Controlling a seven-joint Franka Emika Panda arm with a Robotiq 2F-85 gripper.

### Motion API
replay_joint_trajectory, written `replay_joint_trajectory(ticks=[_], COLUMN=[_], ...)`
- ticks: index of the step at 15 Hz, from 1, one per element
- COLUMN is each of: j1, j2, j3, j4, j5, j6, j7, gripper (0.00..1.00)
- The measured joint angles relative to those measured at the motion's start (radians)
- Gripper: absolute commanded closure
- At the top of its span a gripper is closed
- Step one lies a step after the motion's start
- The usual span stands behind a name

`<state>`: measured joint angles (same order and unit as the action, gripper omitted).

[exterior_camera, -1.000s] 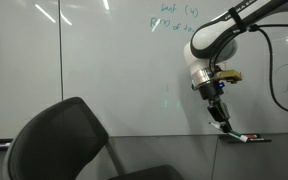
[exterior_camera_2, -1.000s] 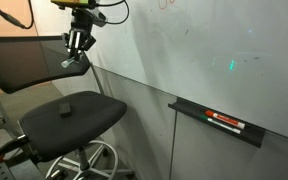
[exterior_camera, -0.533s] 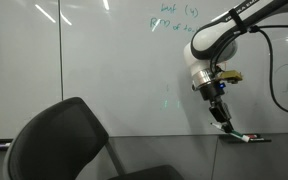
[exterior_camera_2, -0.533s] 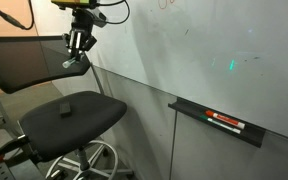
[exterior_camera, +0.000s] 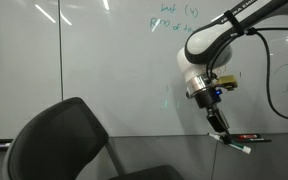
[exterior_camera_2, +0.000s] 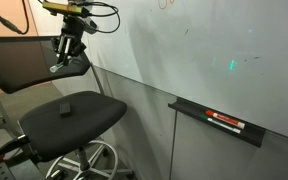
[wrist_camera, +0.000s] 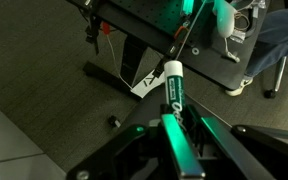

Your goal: Use the marker on the chair to write on the white board

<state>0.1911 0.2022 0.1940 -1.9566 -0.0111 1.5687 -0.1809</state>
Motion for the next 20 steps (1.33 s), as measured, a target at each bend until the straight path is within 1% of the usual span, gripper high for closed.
replay_joint_trajectory(ticks=[6, 10, 12, 15, 20], j1=[0.075, 0.127, 0.15, 0.179, 0.201], j2=[0.111, 0.208, 0.255, 0.325, 0.453], j3=[0.067, 0.092, 0.098, 0.099, 0.085], j4=[0.02, 0.078, 0.115, 0.167, 0.246], j5=[-0.03, -0.087, -0.116, -0.191, -0.323], j6=[0.069, 0.085, 0.092, 0.112, 0.158], j7=[-0.02, -0.026, -0.038, -0.056, -0.066], gripper=[0.92, 0.92, 0.92, 0.92, 0.92])
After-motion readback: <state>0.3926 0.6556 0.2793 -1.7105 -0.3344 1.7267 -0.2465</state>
